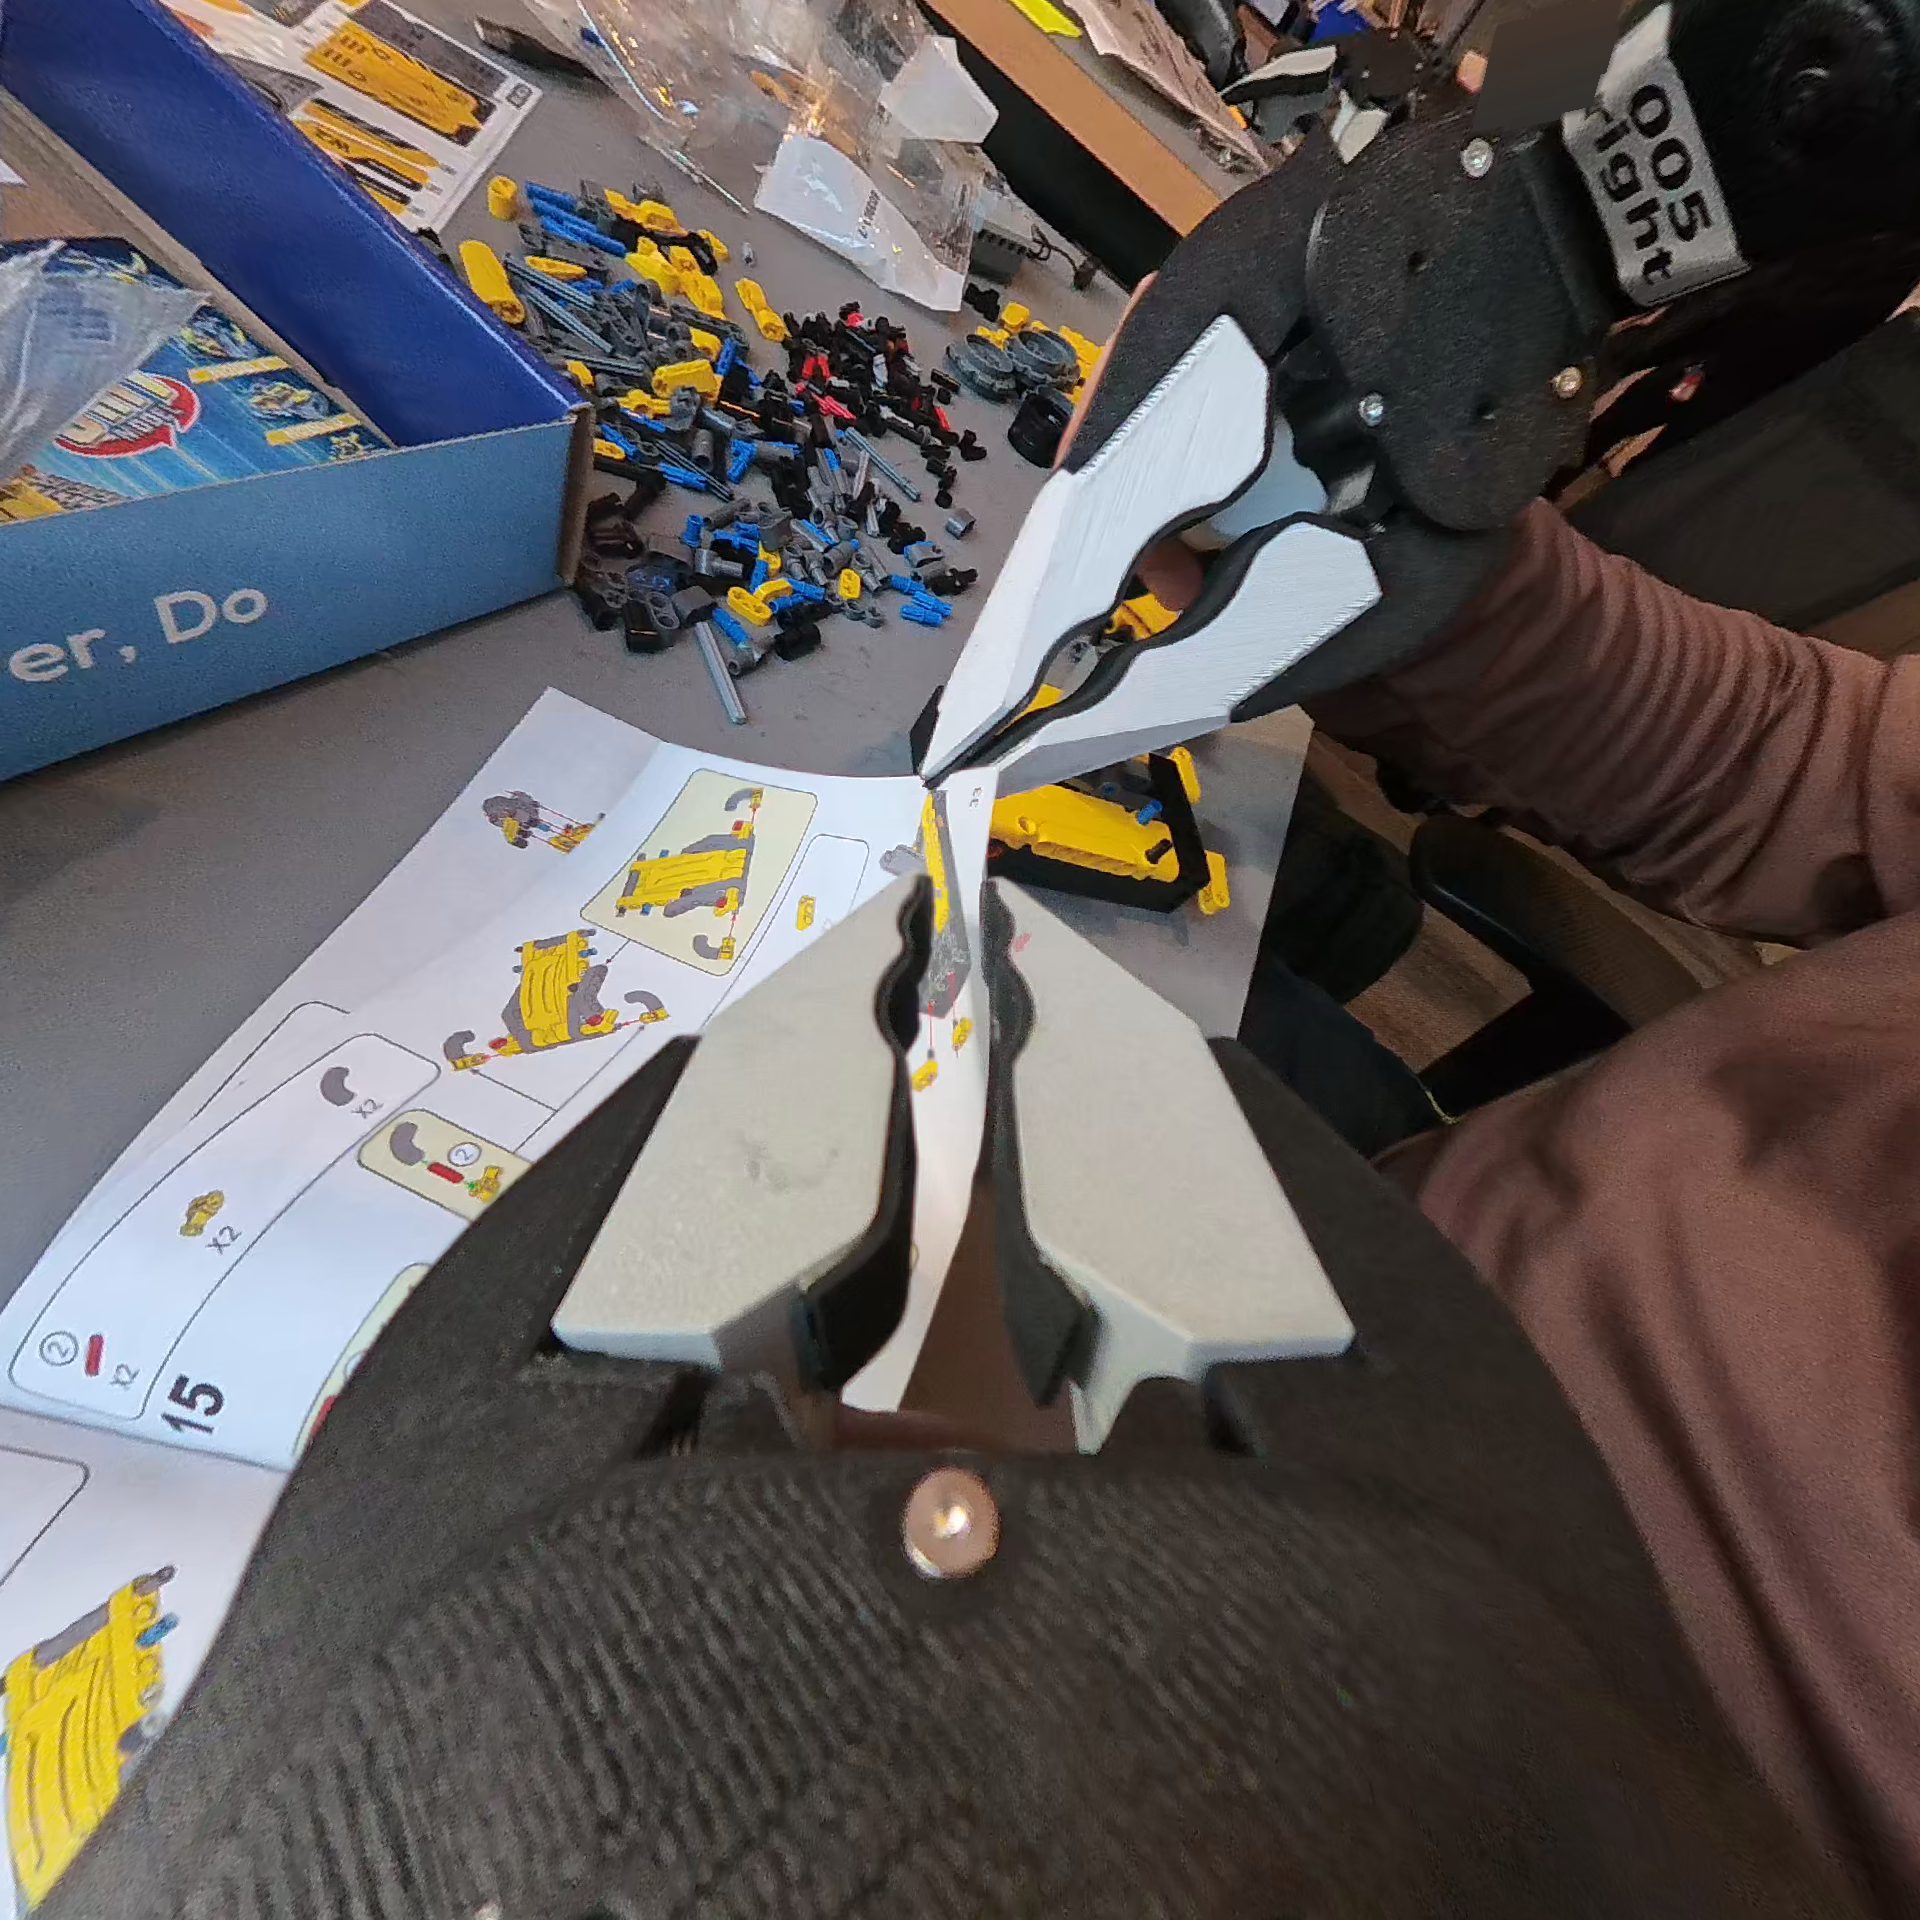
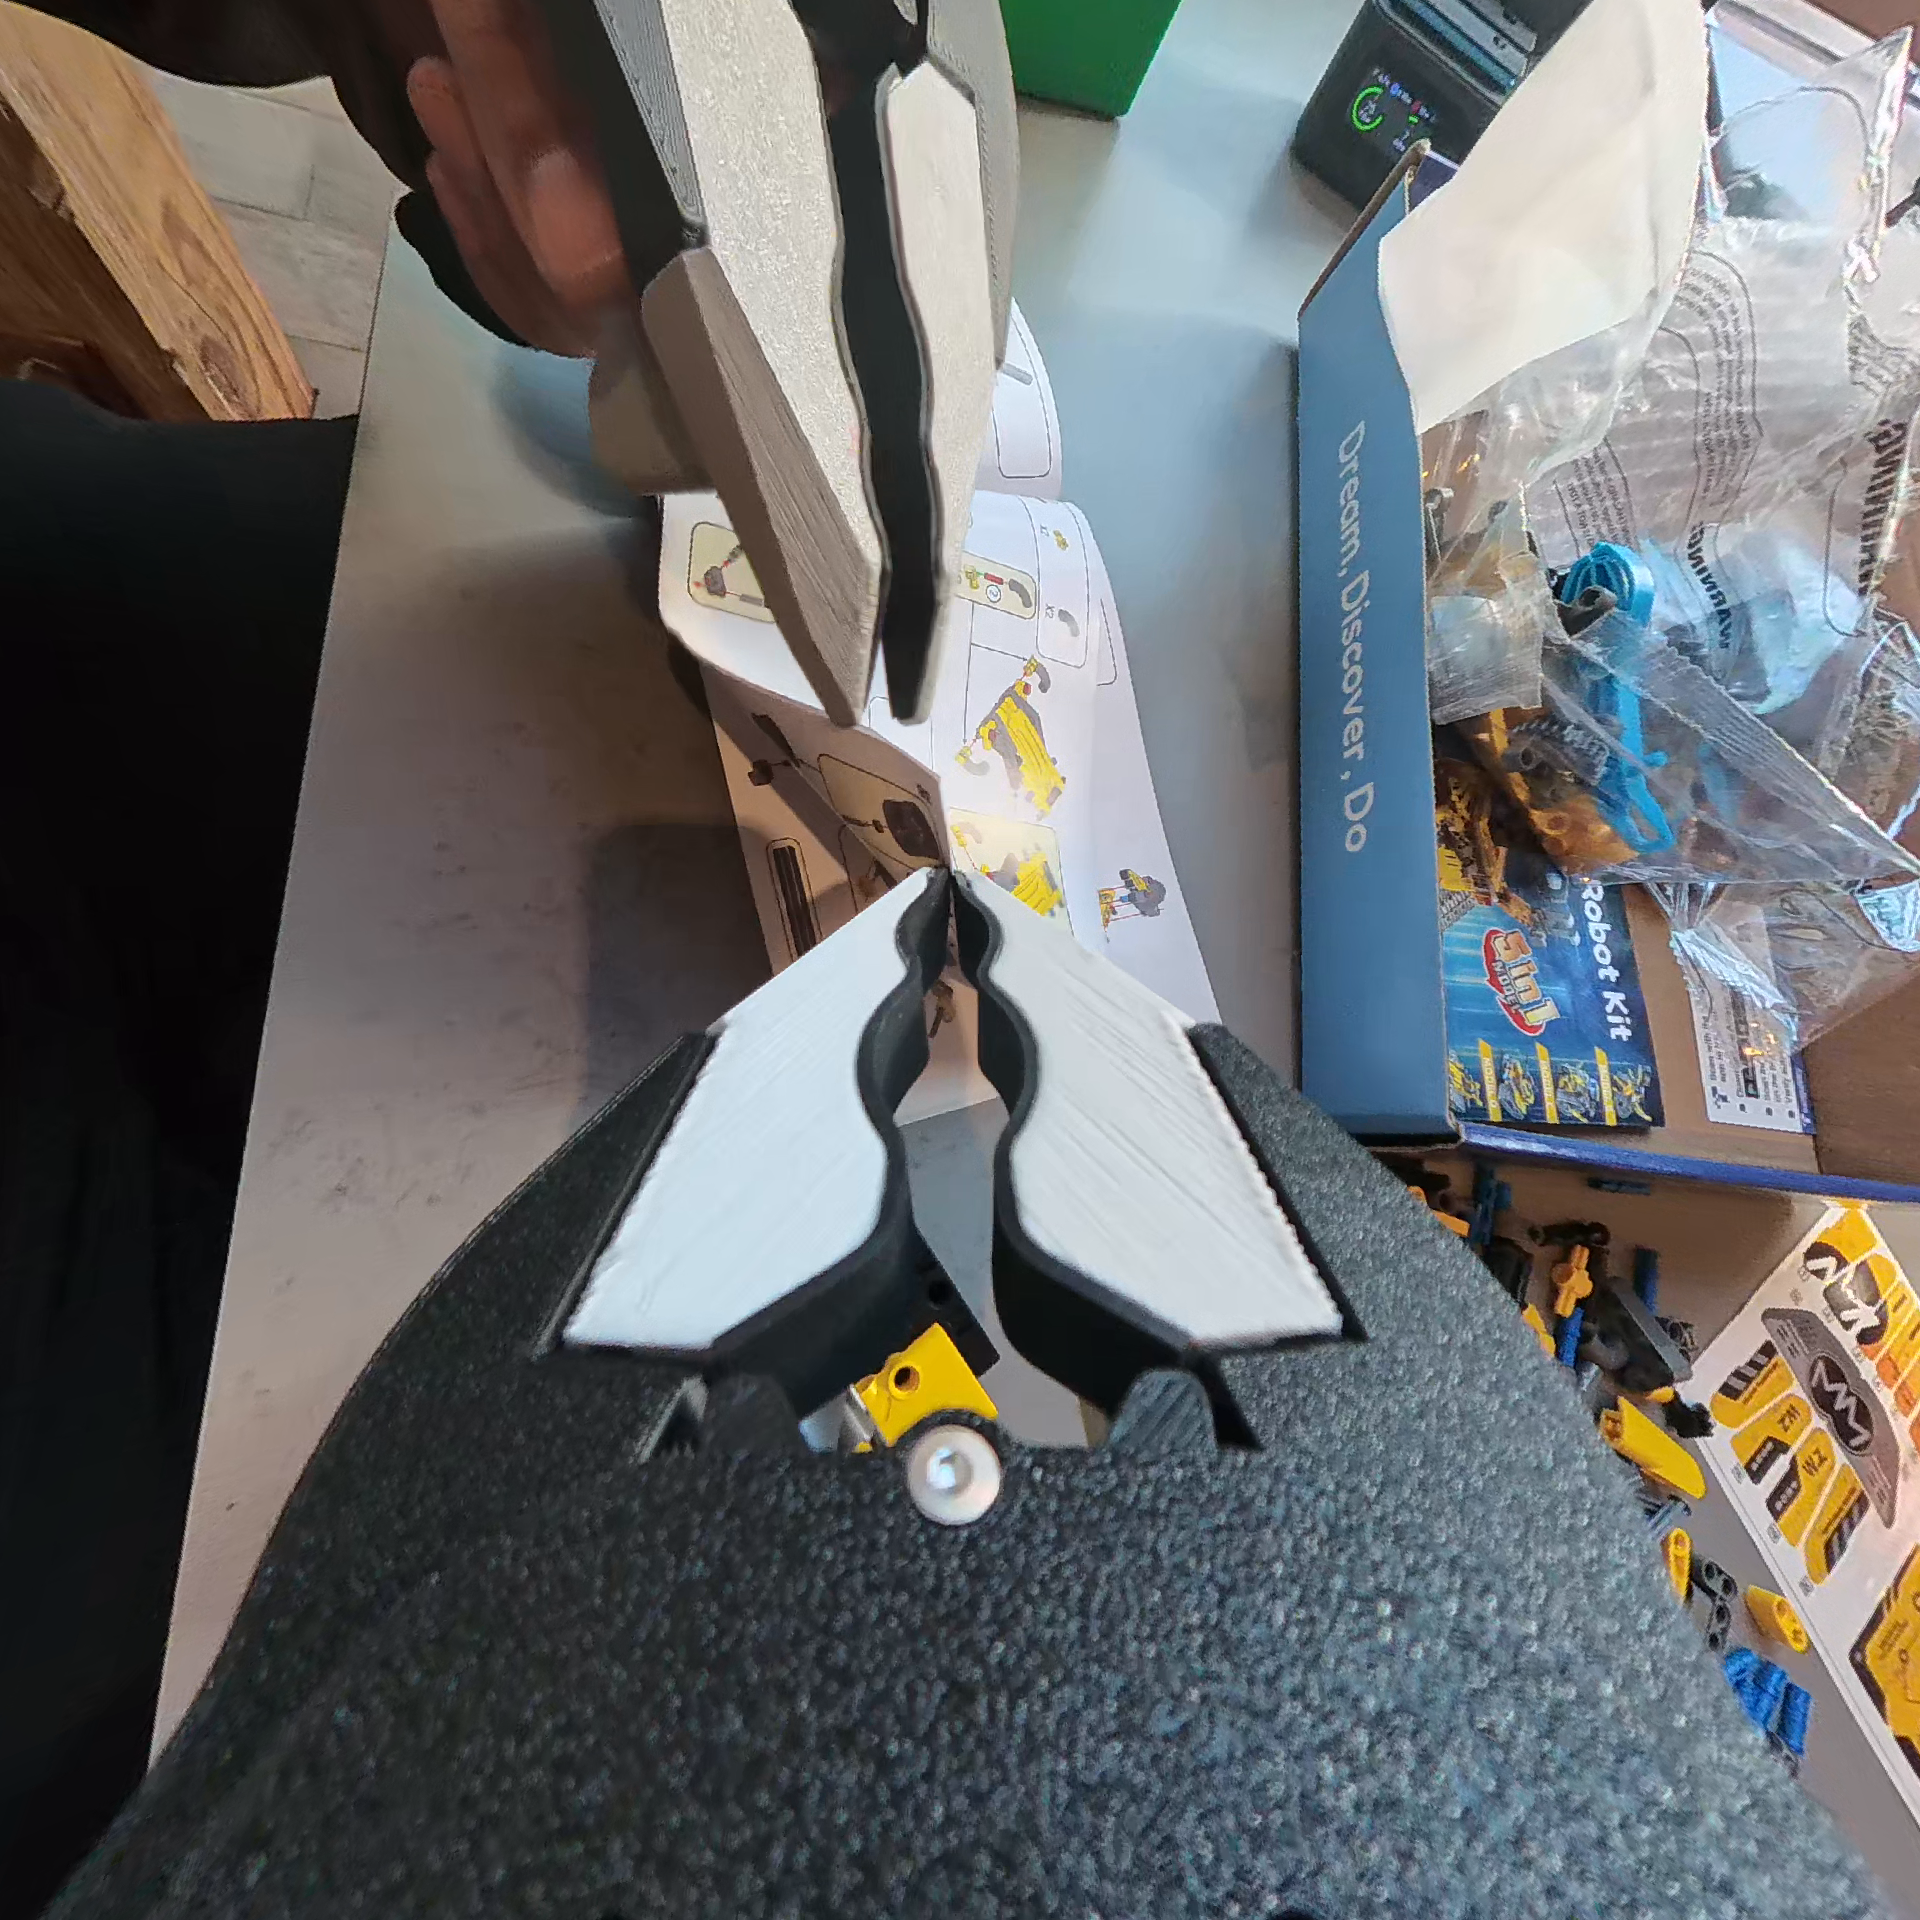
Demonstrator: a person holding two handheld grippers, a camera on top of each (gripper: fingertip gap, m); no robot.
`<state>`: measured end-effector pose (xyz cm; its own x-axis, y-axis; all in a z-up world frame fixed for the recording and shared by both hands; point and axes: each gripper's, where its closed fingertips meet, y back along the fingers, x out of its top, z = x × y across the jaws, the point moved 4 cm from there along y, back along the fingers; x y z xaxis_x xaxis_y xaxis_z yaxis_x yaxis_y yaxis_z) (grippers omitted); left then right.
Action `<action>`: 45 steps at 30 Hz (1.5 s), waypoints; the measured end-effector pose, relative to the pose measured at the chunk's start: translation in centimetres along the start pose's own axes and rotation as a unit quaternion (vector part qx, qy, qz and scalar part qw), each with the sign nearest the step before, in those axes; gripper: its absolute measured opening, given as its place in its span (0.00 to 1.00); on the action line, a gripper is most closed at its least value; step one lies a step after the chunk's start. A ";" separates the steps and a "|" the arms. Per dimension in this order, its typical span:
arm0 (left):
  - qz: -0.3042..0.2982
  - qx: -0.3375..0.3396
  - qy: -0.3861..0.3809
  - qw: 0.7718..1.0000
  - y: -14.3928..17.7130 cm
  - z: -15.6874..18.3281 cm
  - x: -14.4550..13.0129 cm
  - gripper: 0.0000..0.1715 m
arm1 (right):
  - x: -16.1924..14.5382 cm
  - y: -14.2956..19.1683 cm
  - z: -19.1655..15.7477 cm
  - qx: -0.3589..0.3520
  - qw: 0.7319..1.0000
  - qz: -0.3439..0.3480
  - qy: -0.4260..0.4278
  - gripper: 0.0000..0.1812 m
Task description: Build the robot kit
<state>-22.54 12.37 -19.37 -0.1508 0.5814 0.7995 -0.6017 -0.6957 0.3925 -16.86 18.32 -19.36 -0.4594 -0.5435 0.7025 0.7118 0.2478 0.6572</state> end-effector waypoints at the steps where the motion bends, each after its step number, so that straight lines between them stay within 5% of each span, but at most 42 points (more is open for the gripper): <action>1: -0.001 -0.007 0.005 1.000 -0.1 0.1 0.0 0.03 | 0.0 0.0 0.0 0.000 1.000 -0.001 0.001 0.00; 23: -0.025 -0.017 0.016 0.999 -0.8 -0.5 -1.6 0.00 | -0.8 -0.7 -0.5 0.013 1.000 -0.014 0.005 0.00; 33: -0.070 0.115 -0.116 0.984 -1.8 -0.4 -2.6 0.03 | -1.2 -1.0 -0.6 0.018 1.000 -0.024 0.001 0.00; 45: -0.060 0.195 -0.149 0.968 -3.0 -0.8 -3.0 0.03 | -1.5 -1.1 -0.3 0.017 0.999 -0.029 -0.012 0.00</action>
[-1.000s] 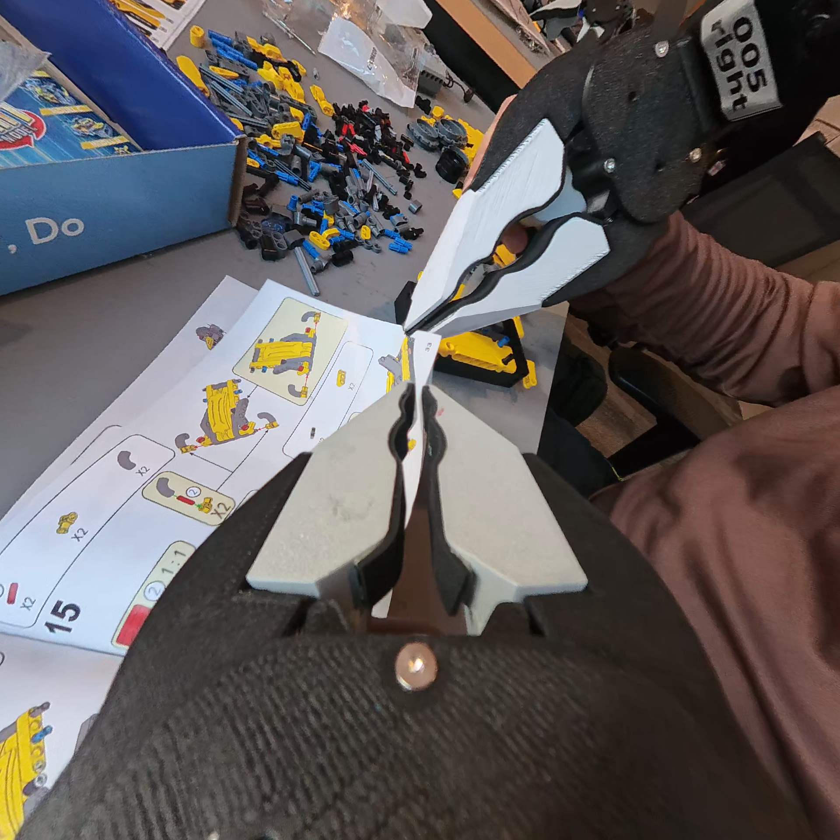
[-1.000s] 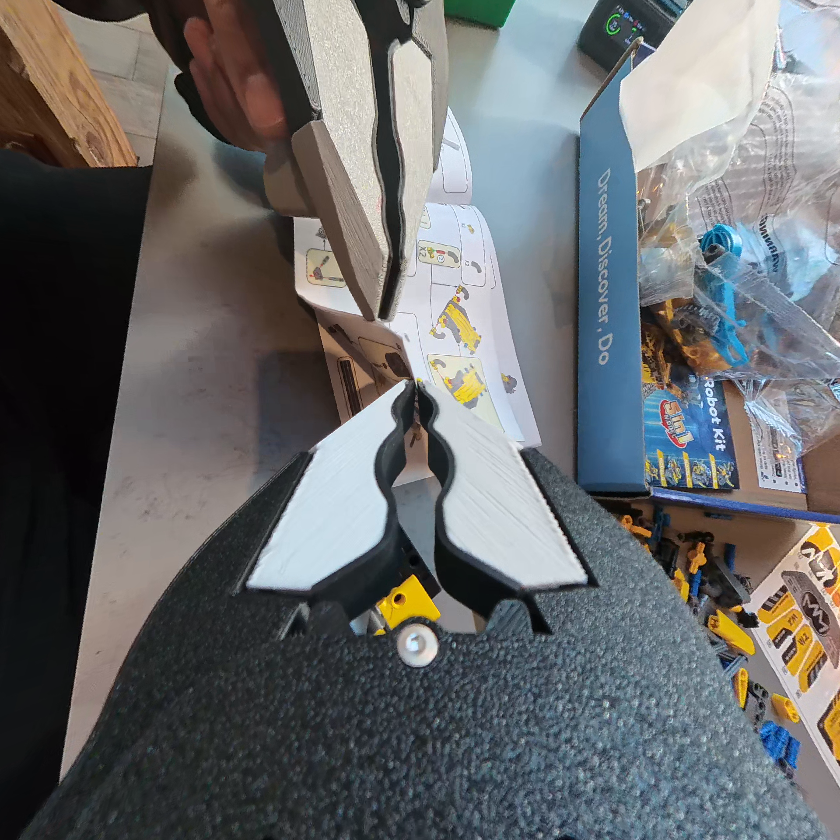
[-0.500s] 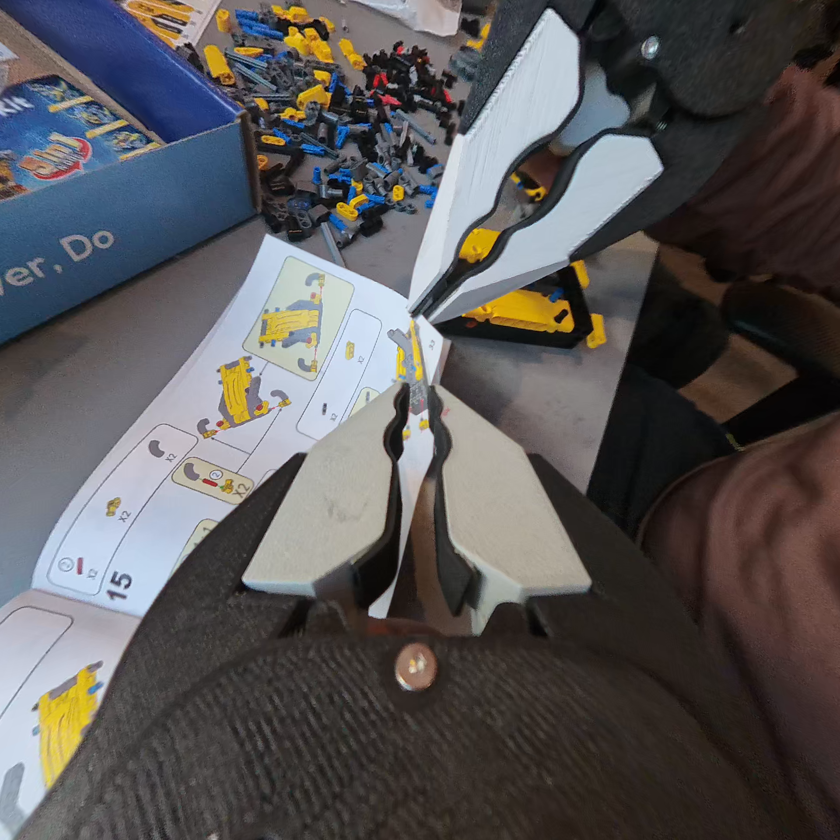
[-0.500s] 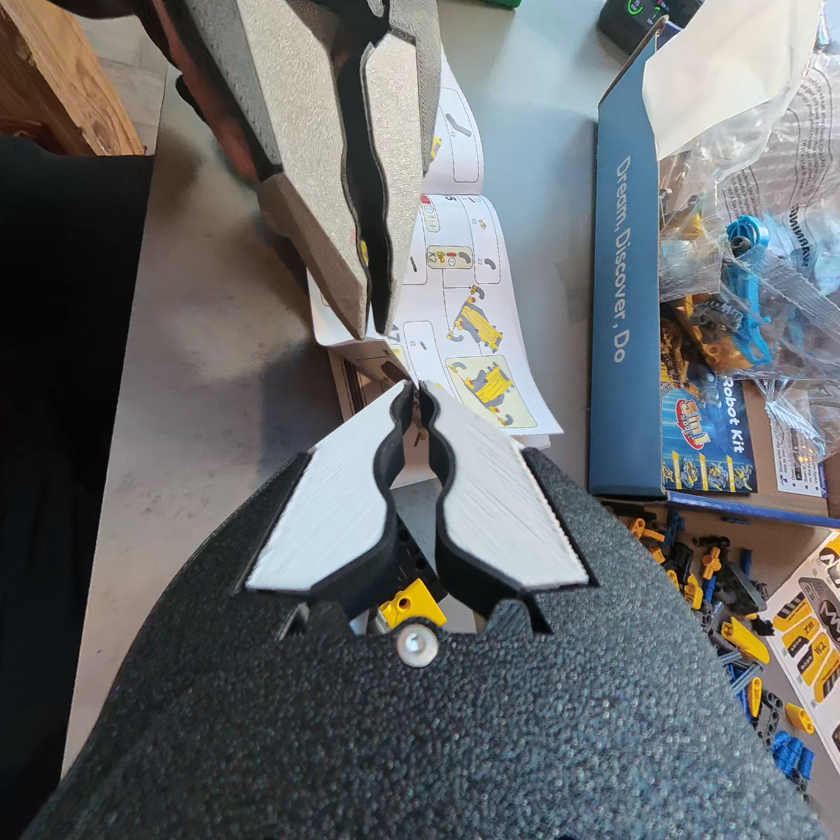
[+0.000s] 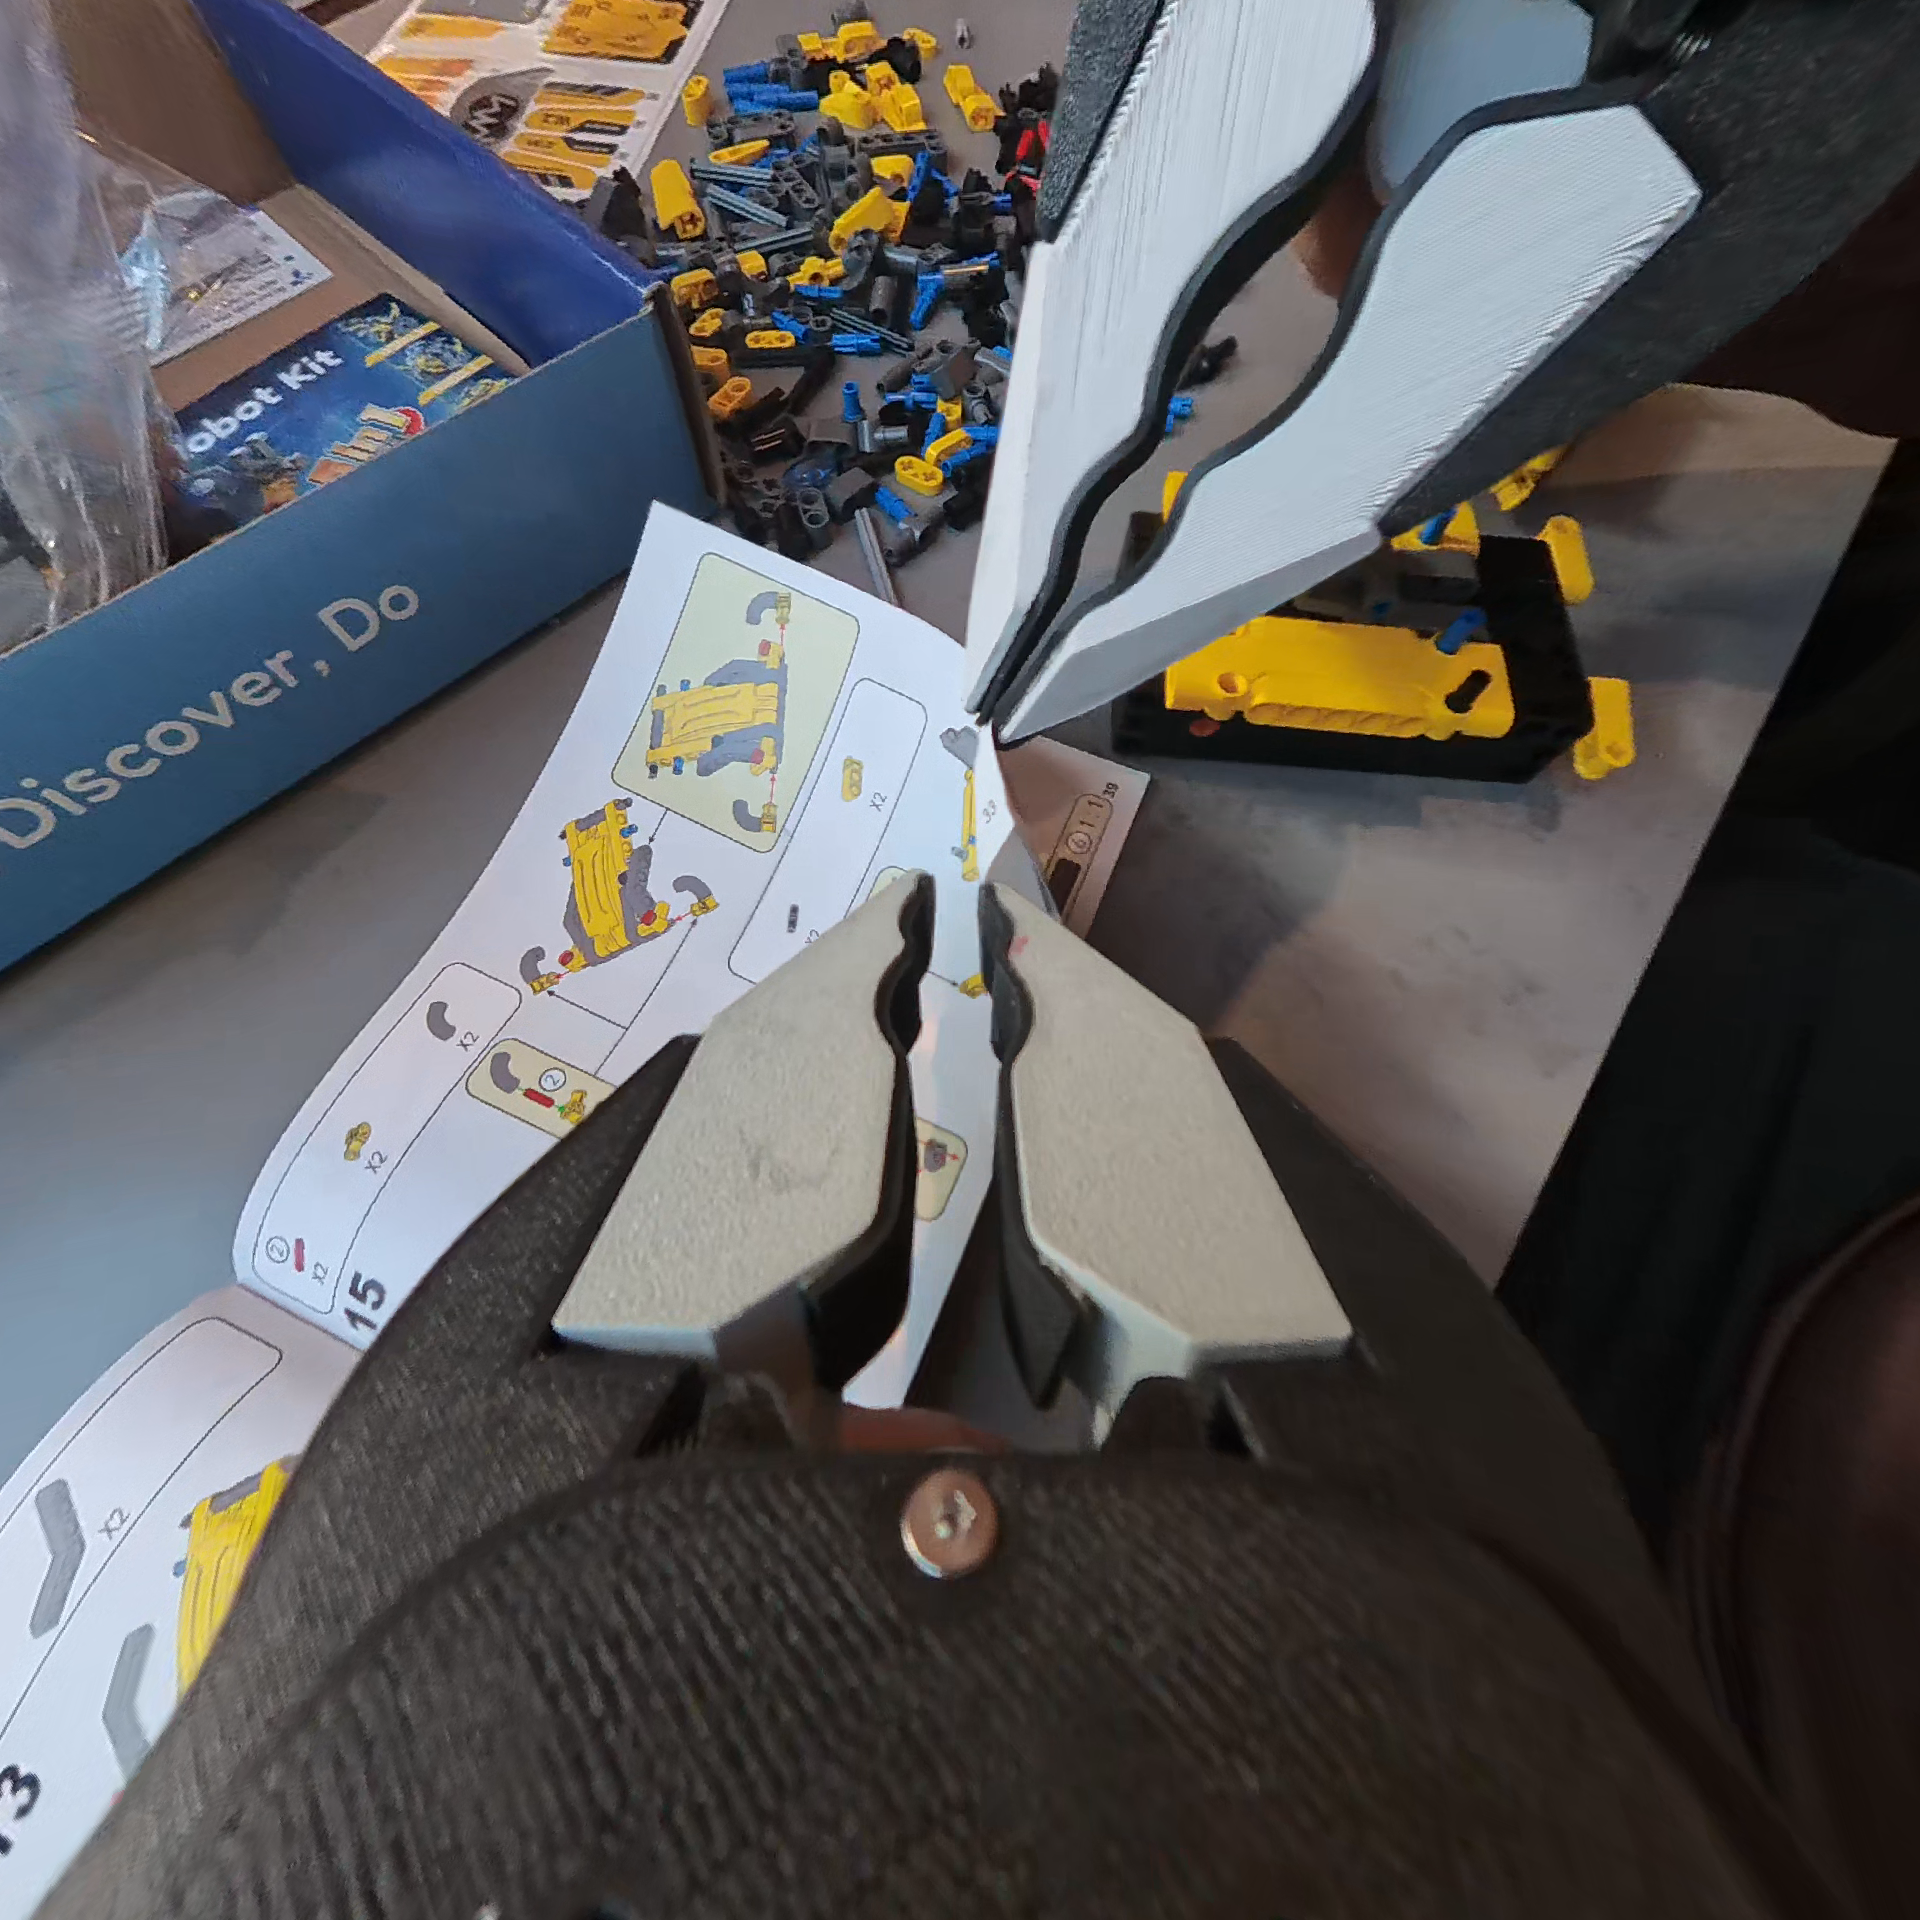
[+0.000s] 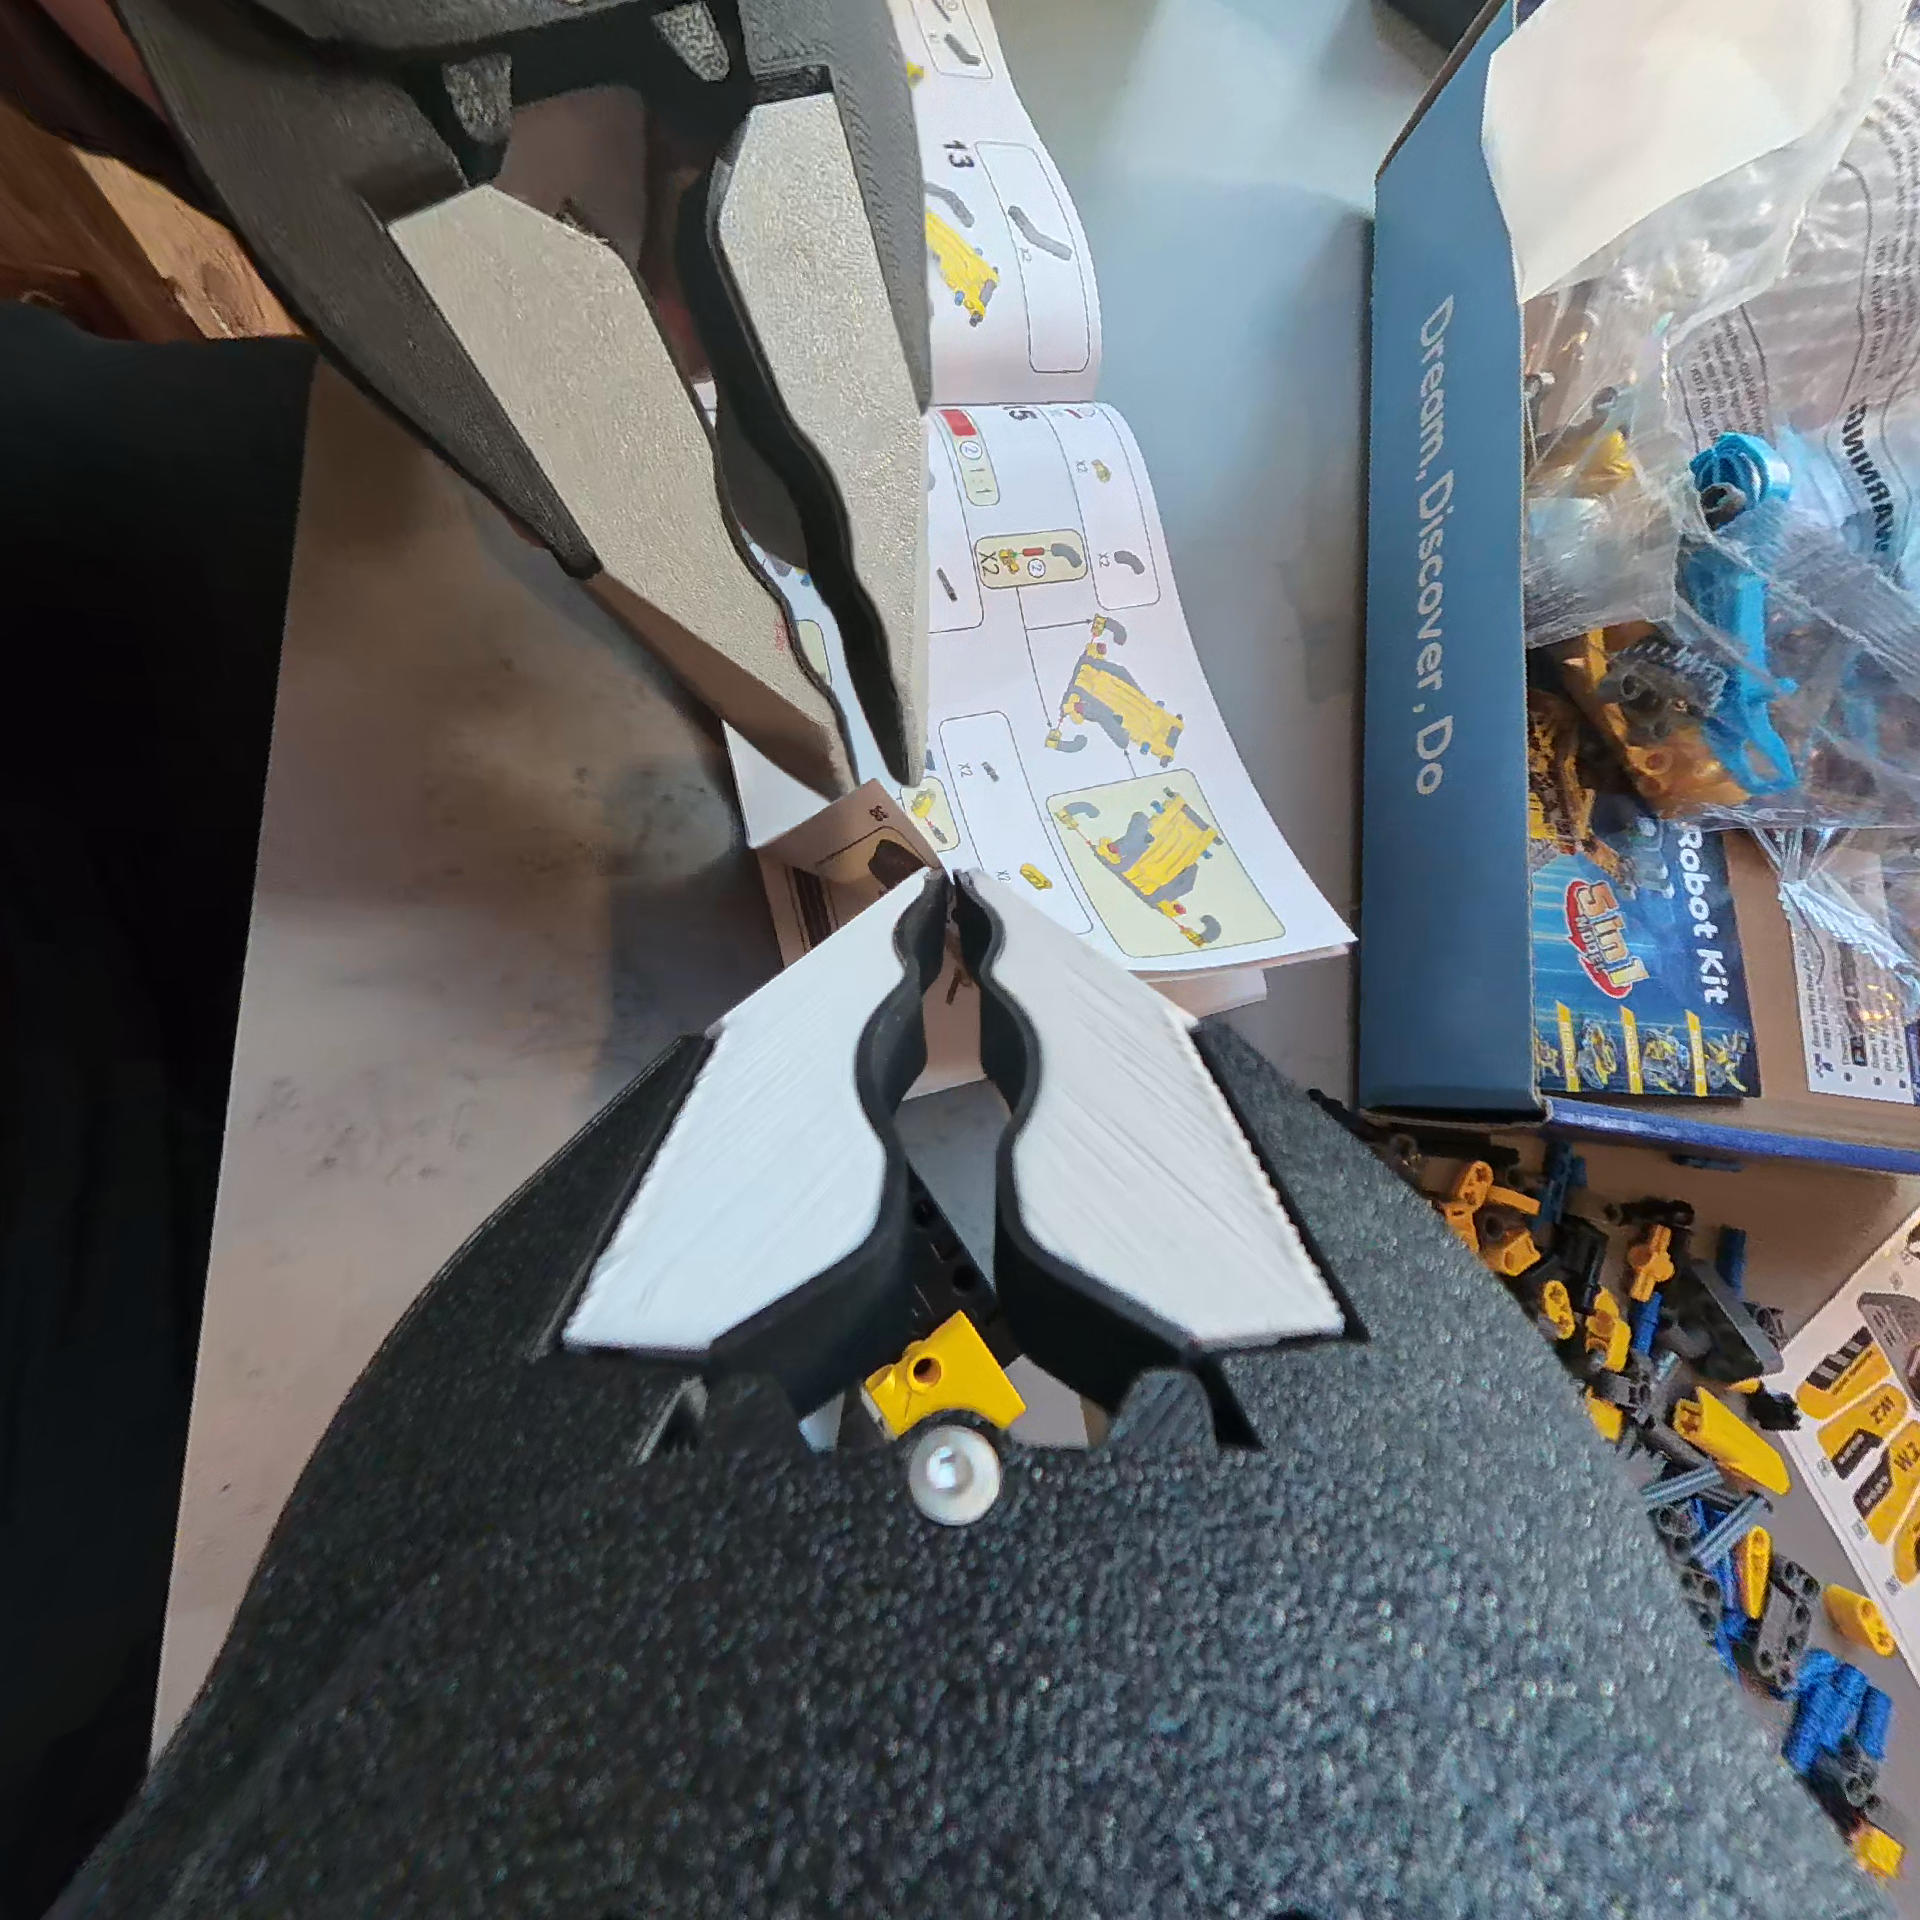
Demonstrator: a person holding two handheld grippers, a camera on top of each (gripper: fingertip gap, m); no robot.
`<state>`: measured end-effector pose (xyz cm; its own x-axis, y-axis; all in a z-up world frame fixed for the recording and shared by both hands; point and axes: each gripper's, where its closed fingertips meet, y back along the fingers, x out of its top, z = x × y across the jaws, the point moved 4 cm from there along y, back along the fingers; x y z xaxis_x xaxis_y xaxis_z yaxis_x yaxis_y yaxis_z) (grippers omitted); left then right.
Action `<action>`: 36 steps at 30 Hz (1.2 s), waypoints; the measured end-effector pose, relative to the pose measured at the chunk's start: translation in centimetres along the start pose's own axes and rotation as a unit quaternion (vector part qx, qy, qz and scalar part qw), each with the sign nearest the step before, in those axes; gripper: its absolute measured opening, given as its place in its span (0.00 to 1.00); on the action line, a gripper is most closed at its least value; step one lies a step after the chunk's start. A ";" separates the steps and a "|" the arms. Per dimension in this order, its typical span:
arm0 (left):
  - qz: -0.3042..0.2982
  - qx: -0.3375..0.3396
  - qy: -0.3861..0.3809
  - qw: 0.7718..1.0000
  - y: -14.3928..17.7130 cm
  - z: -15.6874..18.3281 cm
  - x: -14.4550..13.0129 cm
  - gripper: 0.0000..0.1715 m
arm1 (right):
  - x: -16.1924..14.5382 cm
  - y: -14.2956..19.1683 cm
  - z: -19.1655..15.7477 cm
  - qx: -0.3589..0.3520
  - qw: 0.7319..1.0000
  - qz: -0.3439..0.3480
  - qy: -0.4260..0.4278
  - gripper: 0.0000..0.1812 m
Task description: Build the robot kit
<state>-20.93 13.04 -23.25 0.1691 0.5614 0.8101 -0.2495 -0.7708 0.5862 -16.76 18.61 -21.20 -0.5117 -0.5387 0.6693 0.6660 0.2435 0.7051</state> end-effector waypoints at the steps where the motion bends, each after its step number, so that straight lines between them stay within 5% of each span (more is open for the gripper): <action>1: 0.003 0.006 0.008 1.000 -0.1 0.0 0.0 0.02 | 0.0 0.0 0.1 0.000 1.000 0.000 -0.002 0.00; 31: 0.035 0.003 0.056 0.998 0.0 0.6 -0.1 0.00 | -0.5 -0.4 0.0 0.001 1.000 -0.009 -0.014 0.00; 36: 0.061 -0.005 0.095 0.994 1.9 -0.4 0.1 0.00 | -0.4 1.3 0.6 -0.027 0.999 -0.011 -0.030 0.11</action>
